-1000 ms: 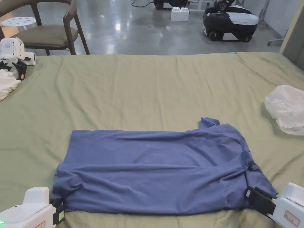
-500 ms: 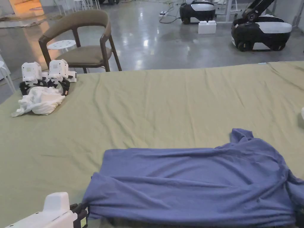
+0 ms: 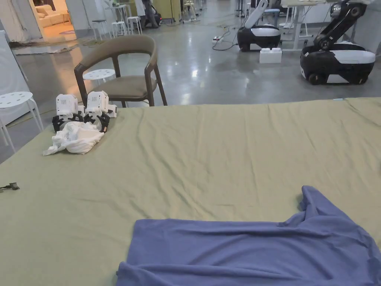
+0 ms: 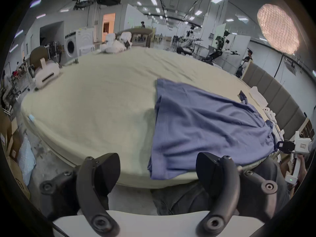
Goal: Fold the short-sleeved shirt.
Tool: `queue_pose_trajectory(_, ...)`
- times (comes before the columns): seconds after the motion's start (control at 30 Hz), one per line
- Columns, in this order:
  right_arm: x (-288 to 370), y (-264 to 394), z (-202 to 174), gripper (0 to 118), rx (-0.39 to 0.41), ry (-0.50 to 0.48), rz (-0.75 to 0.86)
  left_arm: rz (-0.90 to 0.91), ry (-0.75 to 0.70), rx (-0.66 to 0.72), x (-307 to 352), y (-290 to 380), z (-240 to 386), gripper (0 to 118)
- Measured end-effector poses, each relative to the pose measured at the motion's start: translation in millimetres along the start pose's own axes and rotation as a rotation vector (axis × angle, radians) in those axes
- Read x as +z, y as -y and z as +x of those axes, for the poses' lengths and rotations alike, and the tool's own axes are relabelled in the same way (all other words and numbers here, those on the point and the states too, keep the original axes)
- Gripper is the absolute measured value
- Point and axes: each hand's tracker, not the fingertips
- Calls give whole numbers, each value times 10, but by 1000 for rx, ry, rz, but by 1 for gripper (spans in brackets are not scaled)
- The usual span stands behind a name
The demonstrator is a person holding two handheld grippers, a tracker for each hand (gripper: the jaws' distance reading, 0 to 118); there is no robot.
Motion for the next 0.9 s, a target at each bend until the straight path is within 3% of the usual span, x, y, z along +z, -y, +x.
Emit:
queue_pose_trajectory(0.1,258,-48,10,75,-22,-70,76,135,-5,-72,320,-137,129,92)
queue_pose_trajectory(0.3,889,-204,-282,75,64,-197,279,431,5,-211,1112,-466,629,92)
queue_pose_trajectory(0.47,1342,-285,-618,76,154,-305,417,558,12,-213,1569,-582,981,89)
queue_pose_trajectory(0.53,1454,-316,-721,74,158,-316,445,593,30,-235,1709,-568,1056,76)
queue_pose_trajectory(0.6,1552,-330,-793,61,167,-328,470,608,28,-272,1821,-553,1130,53)
queue_pose_trajectory(0.63,1583,-331,-820,41,172,-334,489,610,30,-282,1862,-546,1149,39)
queue_pose_trajectory(0.67,1600,-336,-849,25,175,-329,492,609,34,-287,1894,-540,1159,32)
queue_pose_trajectory(0.73,1636,-338,-884,3,187,-326,507,598,58,-288,1927,-530,1162,19)
queue_pose_trajectory(0.77,1645,-332,-892,2,194,-330,515,592,70,-286,1933,-523,1159,5)
queue_pose_trajectory(0.8,1637,-344,-903,1,198,-330,513,593,68,-283,1934,-511,1161,0)
queue_pose_trajectory(0.9,1627,-345,-921,0,210,-320,505,572,69,-264,1903,-511,1127,0)
